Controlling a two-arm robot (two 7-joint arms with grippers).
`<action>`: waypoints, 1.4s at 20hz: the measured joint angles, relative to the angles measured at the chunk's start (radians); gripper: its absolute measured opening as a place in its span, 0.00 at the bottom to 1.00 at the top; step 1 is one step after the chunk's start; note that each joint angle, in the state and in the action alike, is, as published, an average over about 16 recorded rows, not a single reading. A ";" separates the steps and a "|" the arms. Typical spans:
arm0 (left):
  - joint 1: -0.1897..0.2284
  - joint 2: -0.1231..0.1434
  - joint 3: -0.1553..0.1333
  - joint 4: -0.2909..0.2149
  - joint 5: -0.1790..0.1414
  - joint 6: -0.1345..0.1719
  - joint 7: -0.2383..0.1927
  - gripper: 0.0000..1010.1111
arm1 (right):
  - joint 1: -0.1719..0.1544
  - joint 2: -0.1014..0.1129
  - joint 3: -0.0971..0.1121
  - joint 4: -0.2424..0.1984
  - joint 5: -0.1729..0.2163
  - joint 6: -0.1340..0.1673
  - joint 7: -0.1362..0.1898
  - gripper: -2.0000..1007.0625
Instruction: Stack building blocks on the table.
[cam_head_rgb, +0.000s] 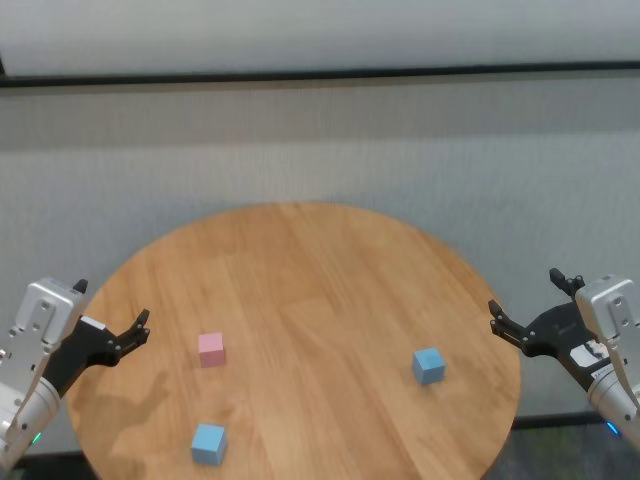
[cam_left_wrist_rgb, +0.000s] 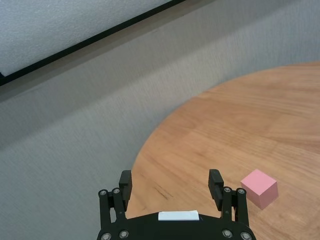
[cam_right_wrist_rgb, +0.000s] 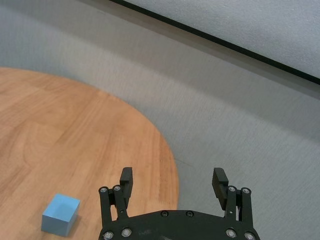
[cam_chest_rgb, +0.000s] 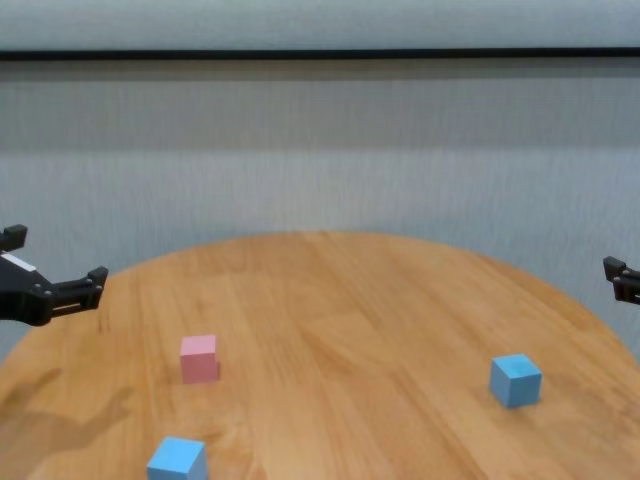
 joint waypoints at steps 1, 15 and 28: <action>0.000 0.000 0.000 0.000 0.000 0.000 0.000 0.99 | 0.000 0.000 0.000 0.000 0.000 0.000 0.000 0.99; 0.000 0.000 0.000 0.000 0.000 0.000 0.000 0.99 | 0.000 0.000 0.000 0.000 0.000 0.000 0.000 0.99; 0.001 0.006 0.000 0.000 0.001 -0.007 -0.018 0.99 | 0.000 0.000 0.000 0.000 0.000 0.000 0.000 0.99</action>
